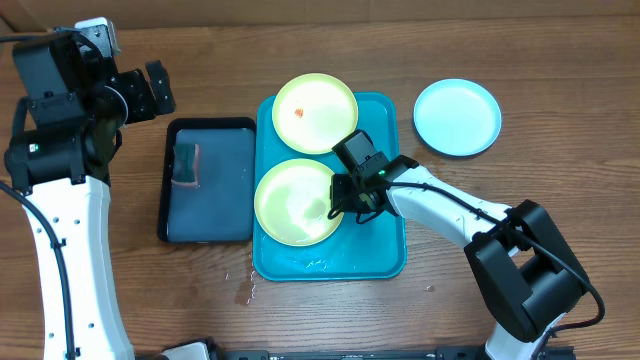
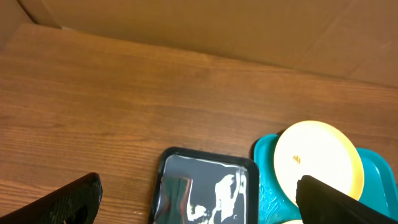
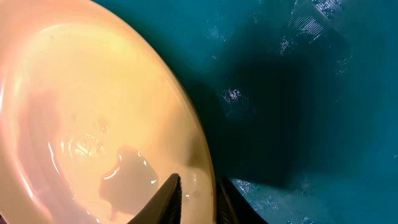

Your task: Clean dirty plates on tray and stack at the side

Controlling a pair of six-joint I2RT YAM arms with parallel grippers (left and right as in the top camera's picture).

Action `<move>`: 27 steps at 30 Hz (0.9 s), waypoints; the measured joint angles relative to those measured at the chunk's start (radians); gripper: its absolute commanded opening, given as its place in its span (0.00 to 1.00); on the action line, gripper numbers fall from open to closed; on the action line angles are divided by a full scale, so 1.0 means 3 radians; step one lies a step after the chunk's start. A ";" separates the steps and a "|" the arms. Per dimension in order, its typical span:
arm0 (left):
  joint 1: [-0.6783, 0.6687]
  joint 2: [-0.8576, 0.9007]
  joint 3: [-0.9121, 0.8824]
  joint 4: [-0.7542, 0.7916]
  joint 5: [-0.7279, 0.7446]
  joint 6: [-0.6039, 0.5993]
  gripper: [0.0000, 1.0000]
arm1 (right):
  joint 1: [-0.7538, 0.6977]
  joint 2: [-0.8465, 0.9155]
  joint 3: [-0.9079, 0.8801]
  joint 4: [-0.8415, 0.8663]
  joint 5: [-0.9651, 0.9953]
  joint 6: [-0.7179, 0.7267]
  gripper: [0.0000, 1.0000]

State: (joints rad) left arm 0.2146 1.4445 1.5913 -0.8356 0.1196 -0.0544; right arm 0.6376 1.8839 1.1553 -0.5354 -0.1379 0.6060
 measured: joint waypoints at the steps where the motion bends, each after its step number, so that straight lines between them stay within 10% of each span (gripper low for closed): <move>1: 0.0000 0.0019 0.0000 -0.0010 0.0000 -0.0001 1.00 | 0.0000 0.0000 0.0000 0.0003 0.0020 0.0027 0.20; 27: 0.0000 0.0092 0.0000 -0.0013 0.0000 -0.0013 1.00 | -0.0037 -0.0014 -0.0132 0.0027 0.0011 0.0188 0.04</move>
State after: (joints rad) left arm 0.2146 1.4719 1.5913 -0.8394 0.1196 -0.0582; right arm 0.6266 1.8797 1.1156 -0.5274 -0.1345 0.6624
